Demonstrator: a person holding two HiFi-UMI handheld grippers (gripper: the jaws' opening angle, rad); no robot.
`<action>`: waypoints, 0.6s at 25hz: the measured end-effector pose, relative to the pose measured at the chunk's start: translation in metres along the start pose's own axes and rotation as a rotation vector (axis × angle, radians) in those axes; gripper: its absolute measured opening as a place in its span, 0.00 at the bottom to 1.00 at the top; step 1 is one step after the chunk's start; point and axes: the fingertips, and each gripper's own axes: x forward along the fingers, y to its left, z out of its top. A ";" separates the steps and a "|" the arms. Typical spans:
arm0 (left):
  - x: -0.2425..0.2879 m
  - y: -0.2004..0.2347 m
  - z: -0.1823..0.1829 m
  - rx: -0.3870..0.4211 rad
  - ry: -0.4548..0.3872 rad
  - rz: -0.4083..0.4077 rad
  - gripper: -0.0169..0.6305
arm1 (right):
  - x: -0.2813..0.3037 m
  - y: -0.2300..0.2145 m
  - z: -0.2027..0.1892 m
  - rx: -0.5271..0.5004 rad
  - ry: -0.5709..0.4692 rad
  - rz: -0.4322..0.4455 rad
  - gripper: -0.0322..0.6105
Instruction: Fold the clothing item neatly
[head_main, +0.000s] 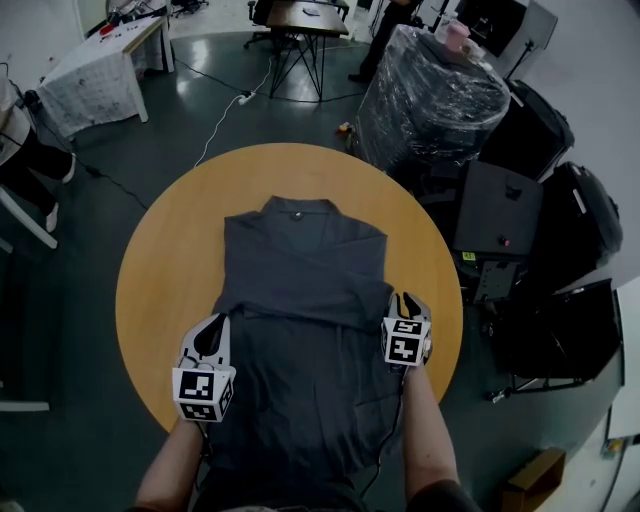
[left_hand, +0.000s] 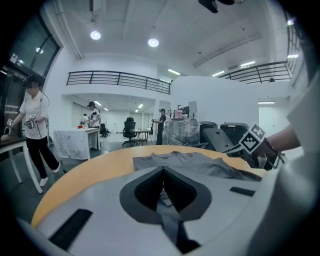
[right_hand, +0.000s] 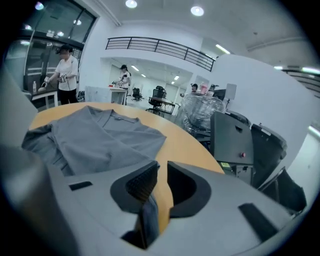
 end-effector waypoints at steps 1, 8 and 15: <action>-0.004 -0.002 0.003 -0.002 -0.010 -0.007 0.04 | -0.010 -0.004 0.001 0.038 -0.017 -0.008 0.11; -0.044 -0.012 0.019 0.027 -0.079 -0.047 0.04 | -0.096 -0.019 -0.002 0.221 -0.147 -0.038 0.11; -0.110 -0.030 0.010 0.002 -0.130 0.006 0.04 | -0.174 -0.024 -0.029 0.269 -0.263 0.008 0.03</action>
